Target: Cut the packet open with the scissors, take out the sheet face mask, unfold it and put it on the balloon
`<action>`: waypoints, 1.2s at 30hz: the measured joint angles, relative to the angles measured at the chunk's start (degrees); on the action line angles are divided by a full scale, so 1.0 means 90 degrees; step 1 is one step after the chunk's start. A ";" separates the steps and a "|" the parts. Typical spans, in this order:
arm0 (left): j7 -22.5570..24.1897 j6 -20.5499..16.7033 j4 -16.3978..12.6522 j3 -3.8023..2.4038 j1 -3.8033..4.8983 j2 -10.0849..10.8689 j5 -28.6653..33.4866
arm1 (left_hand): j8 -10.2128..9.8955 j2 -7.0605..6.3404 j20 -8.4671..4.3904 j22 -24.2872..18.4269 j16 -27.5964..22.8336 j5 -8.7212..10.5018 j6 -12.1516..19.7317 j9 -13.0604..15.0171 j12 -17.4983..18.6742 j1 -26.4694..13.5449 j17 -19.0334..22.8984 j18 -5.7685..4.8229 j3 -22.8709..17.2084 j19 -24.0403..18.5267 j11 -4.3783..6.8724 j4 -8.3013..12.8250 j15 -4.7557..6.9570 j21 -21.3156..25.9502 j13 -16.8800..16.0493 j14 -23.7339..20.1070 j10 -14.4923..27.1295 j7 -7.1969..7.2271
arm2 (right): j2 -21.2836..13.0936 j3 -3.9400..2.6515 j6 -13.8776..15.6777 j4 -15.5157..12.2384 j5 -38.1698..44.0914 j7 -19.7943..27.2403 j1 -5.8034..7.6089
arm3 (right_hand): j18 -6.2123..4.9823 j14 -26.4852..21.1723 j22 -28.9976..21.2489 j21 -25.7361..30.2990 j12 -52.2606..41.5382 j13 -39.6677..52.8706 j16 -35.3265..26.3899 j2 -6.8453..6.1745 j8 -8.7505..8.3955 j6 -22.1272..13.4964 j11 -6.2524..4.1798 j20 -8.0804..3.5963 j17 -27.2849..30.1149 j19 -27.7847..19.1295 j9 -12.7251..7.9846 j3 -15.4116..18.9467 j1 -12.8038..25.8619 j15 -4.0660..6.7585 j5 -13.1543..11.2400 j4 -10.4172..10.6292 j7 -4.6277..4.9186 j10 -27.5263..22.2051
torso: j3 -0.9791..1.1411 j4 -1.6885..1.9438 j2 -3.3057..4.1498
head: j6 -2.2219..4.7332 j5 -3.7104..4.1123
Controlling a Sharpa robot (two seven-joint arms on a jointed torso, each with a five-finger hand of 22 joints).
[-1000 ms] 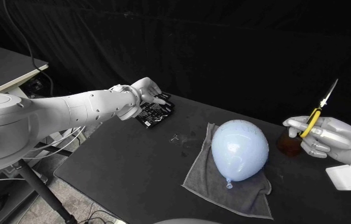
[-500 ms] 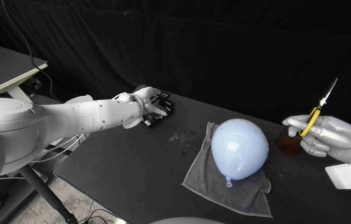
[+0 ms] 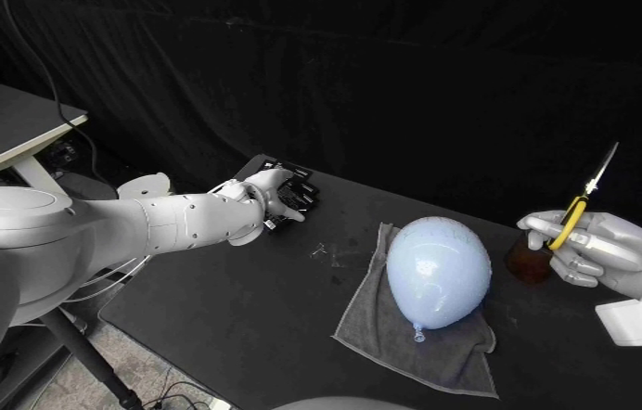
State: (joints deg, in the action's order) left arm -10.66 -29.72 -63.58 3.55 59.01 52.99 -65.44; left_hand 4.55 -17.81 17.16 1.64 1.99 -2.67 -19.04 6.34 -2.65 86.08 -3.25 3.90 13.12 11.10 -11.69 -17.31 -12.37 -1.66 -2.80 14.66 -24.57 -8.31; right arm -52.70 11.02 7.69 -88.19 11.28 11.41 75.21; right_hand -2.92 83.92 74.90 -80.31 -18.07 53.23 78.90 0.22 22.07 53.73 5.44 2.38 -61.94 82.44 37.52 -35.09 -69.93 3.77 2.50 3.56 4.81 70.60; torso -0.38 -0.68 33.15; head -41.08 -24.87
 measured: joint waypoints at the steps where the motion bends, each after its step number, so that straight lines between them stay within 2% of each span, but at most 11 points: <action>1: -0.0019 0.0000 0.0013 0.0000 -0.0028 -0.0016 -0.0023 | 0.0000 0.0000 -0.0021 0.0000 0.0000 0.0000 0.0000 0.0005 -0.0004 0.0000 0.0000 0.0000 0.0000 0.0021 -0.0003 0.0000 0.0004 0.0000 0.0000 0.0004 -0.0003 0.0000 | 0.0000 0.0000 0.0000 0.0000 0.0001 0.0000 0.0000 | 0.0001 0.0000 0.0000 0.0000 0.0000 0.0000 0.0000 0.0000 0.0000 0.0000 0.0000 0.0000 0.0000 0.0000 0.0000 0.0000 0.0000 0.0000 0.0000 0.0000 0.0000 0.0000 | 0.0001 0.0000 0.0000 | -0.0001 0.0000; 4: -0.0081 0.0000 0.0066 0.0003 -0.0109 -0.0072 -0.0082 | 0.0000 0.0000 -0.0017 0.0007 0.0000 0.0000 -0.0051 0.0025 -0.0034 0.0000 -0.0008 -0.0001 0.0000 0.0072 -0.0070 0.0000 0.0034 0.0000 -0.0007 0.0034 -0.0070 -0.0017 | -0.0003 0.0000 0.0000 -0.0003 0.0004 0.0000 -0.0001 | 0.0002 0.0000 0.0001 0.0000 0.0000 0.0000 0.0000 0.0000 0.0000 0.0000 0.0000 0.0000 0.0001 0.0000 0.0000 0.0000 0.0000 0.0000 -0.0009 0.0000 0.0000 0.0000 | 0.0001 0.0000 0.0000 | -0.0001 0.0007; 8: -0.0144 -0.0014 0.0166 0.0003 -0.0161 -0.0122 -0.0135 | 0.0024 0.0000 -0.0041 0.0019 0.0025 0.0000 -0.0102 0.0038 -0.0064 0.0000 -0.0027 0.0000 0.0000 0.0113 -0.0106 0.0000 0.0030 0.0000 -0.0014 0.0084 -0.0107 -0.0010 | -0.0016 0.0000 0.0000 -0.0006 0.0008 0.0000 -0.0002 | 0.0012 0.0000 0.0002 0.0000 0.0000 -0.0001 0.0000 0.0000 0.0000 0.0000 0.0000 0.0000 0.0002 0.0000 0.0000 0.0001 0.0000 0.0000 -0.0011 0.0000 0.0000 0.0000 | 0.0001 -0.0002 -0.0001 | -0.0001 0.0016; 14: -0.0195 -0.0063 0.0299 -0.0003 -0.0180 -0.0140 -0.0179 | 0.0039 0.0000 -0.0067 0.0026 0.0025 0.0000 -0.0147 0.0055 -0.0070 0.0000 -0.0036 0.0000 -0.0001 0.0139 -0.0139 0.0000 -0.0010 -0.0001 -0.0020 0.0124 -0.0140 -0.0010 | -0.0030 0.0000 0.0000 -0.0011 0.0012 0.0000 -0.0003 | 0.0035 0.0000 0.0005 0.0037 0.0000 0.0025 0.0000 0.0000 -0.0004 -0.0002 0.0000 0.0000 0.0004 0.0000 0.0000 0.0001 0.0000 -0.0001 0.0016 0.0000 0.0002 0.0000 | 0.0000 -0.0004 -0.0002 | -0.0009 0.0037; 23: -0.0240 -0.0071 0.0287 -0.0004 -0.0188 -0.0141 -0.0213 | 0.0082 0.0000 -0.0110 0.0041 0.0064 0.0000 -0.0229 0.0090 -0.0094 0.0000 -0.0064 0.0005 -0.0001 0.0228 -0.0187 0.0000 -0.0078 -0.0026 -0.0019 0.0242 -0.0189 -0.0046 | -0.0036 0.0000 0.0001 -0.0011 0.0017 0.0000 -0.0004 | 0.0037 0.0002 0.0005 0.0038 0.0000 0.0036 0.0000 0.0000 -0.0017 -0.0006 0.0000 0.0000 -0.0012 0.0000 0.0001 0.0002 0.0000 -0.0002 0.0017 0.0001 0.0006 0.0000 | 0.0004 -0.0002 -0.0002 | -0.0024 0.0043; 27: -0.0255 -0.0065 0.0264 -0.0004 -0.0189 -0.0141 -0.0216 | 0.0120 0.0000 -0.0098 0.0052 0.0098 0.0000 -0.0317 0.0119 -0.0115 0.0000 -0.0104 0.0152 -0.0001 0.0306 -0.0244 0.0000 -0.0111 -0.0055 -0.0027 0.0395 -0.0246 -0.0036 | -0.0041 0.0000 0.0000 -0.0011 0.0021 -0.0001 -0.0005 | 0.0038 0.0002 0.0003 0.0038 0.0000 0.0036 0.0000 0.0000 -0.0013 -0.0007 0.0000 0.0000 -0.0012 0.0000 0.0004 0.0003 0.0000 -0.0002 0.0017 0.0001 0.0007 0.0000 | 0.0004 -0.0002 -0.0002 | -0.0029 0.0045; 31: -0.0265 -0.0059 0.0254 -0.0004 -0.0189 -0.0141 -0.0215 | 0.0187 -0.0007 -0.0078 0.0079 0.0179 0.0000 -0.0496 0.0170 -0.0144 0.0048 -0.0148 0.0153 -0.0001 0.0437 -0.0307 0.0000 -0.0121 -0.0082 -0.0035 0.0610 -0.0313 -0.0052 | -0.0044 0.0000 0.0000 -0.0013 0.0025 -0.0001 -0.0007 | 0.0038 0.0003 0.0001 0.0038 0.0000 0.0035 0.0000 0.0000 0.0004 -0.0013 0.0000 0.0000 -0.0012 0.0000 0.0004 0.0004 0.0000 -0.0003 0.0016 0.0002 0.0013 0.0000 | 0.0004 -0.0002 -0.0002 | -0.0035 0.0046; 33: -0.0270 -0.0055 0.0250 -0.0004 -0.0189 -0.0140 -0.0214 | 0.0206 -0.0002 -0.0075 0.0085 0.0197 0.0000 -0.0583 0.0196 -0.0186 0.0057 -0.0179 0.0249 -0.0001 0.0488 -0.0319 0.0000 -0.0126 -0.0124 -0.0046 0.0723 -0.0416 -0.0056 | -0.0045 0.0000 0.0000 -0.0014 0.0028 -0.0001 -0.0007 | 0.0039 0.0010 0.0000 0.0038 0.0000 0.0034 0.0000 0.0000 0.0004 -0.0014 0.0000 0.0000 -0.0011 0.0000 0.0004 0.0009 0.0000 -0.0010 0.0016 0.0007 0.0014 0.0000 | 0.0004 -0.0002 -0.0002 | -0.0038 0.0046; 36: -0.0277 -0.0049 0.0244 -0.0005 -0.0189 -0.0139 -0.0204 | 0.0247 -0.0002 -0.0063 0.0094 0.0240 -0.0023 -0.0684 0.0235 -0.0187 0.0057 -0.0208 0.0259 -0.0001 0.0523 -0.0342 0.0000 -0.0147 -0.0124 -0.0047 0.0858 -0.0463 -0.0068 | -0.0046 0.0000 0.0000 -0.0014 0.0032 -0.0001 -0.0007 | 0.0039 0.0010 0.0000 0.0038 0.0000 0.0041 0.0000 0.0000 0.0004 -0.0010 0.0000 0.0000 -0.0010 0.0000 0.0004 0.0013 0.0000 -0.0011 0.0016 0.0005 0.0010 0.0000 | 0.0004 -0.0001 -0.0002 | -0.0040 0.0047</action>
State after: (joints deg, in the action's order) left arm -13.16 -30.16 -61.38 3.51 57.30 51.74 -67.28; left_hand 6.78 -17.82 16.60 2.48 4.15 -2.87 -25.19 8.46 -4.34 86.59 -5.12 6.23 13.11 15.80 -14.76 -17.31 -13.69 -2.78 -3.22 22.38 -28.74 -8.92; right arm -53.11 11.02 7.70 -88.31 11.57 11.40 75.15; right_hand -2.57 84.01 74.90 -79.97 -18.08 53.60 78.90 0.22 22.11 53.64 5.44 2.38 -62.03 82.44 37.56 -34.98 -69.93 3.68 2.64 3.60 4.90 70.60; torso -0.34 -0.69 33.13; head -41.43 -24.45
